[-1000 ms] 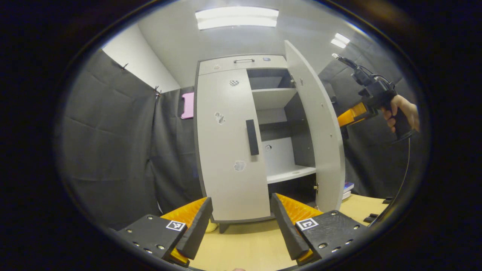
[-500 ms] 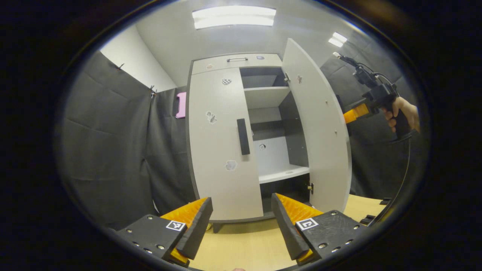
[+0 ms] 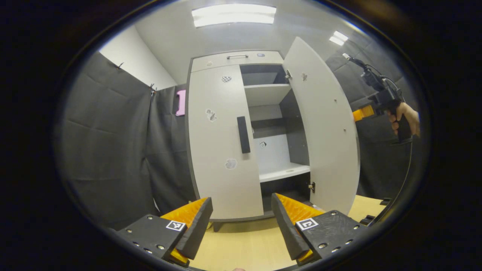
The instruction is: Open the right door of the double-door shoe cabinet with the right hand, and open the left door with the left hand.
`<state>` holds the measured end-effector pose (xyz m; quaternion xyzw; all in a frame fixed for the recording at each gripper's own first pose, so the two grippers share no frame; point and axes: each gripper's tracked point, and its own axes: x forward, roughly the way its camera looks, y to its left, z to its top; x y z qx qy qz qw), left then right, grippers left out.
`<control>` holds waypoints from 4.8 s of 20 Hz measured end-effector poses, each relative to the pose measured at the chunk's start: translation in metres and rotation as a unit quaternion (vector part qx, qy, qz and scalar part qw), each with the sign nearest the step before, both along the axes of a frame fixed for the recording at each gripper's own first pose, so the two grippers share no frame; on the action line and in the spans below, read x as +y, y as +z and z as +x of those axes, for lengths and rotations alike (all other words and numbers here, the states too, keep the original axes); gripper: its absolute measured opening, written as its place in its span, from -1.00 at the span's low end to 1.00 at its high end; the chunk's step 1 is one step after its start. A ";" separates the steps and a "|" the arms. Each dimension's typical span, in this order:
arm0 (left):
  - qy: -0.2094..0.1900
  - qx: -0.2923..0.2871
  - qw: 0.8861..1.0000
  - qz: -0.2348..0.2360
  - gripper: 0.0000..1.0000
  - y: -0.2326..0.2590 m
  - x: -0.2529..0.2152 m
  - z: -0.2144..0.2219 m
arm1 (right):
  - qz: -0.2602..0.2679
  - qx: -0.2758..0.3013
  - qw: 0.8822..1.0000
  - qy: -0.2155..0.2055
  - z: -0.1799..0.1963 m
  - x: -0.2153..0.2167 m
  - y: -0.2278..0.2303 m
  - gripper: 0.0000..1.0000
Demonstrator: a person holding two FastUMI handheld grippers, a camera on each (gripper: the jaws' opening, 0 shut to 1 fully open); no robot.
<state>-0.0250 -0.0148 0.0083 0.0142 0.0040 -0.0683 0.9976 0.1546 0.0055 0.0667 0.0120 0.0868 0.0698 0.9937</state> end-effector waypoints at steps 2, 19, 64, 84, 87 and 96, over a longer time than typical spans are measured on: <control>-0.005 0.004 1.000 -0.002 0.80 0.002 -0.001 0.005 | -0.008 -0.009 1.000 -0.008 -0.002 -0.005 0.002 -0.90; -0.045 -0.002 0.998 -0.036 0.80 0.072 -0.029 0.140 | 0.003 -0.012 0.995 -0.103 -0.041 -0.037 -0.002 0.93; 0.013 0.048 0.997 -0.061 -0.70 0.085 -0.029 0.277 | 0.021 0.054 0.995 -0.078 -0.064 -0.042 -0.031 0.90; -0.032 0.035 0.996 -0.081 -0.72 0.088 0.041 0.215 | 0.002 0.043 0.998 -0.044 -0.069 0.013 -0.023 0.90; -0.034 0.036 0.996 -0.081 -0.72 0.084 0.068 0.207 | 0.001 0.042 0.999 -0.029 -0.069 0.028 -0.022 0.90; -0.008 0.023 0.998 -0.050 -0.88 0.072 0.147 0.193 | -0.007 0.043 0.999 -0.001 -0.074 0.060 -0.022 0.92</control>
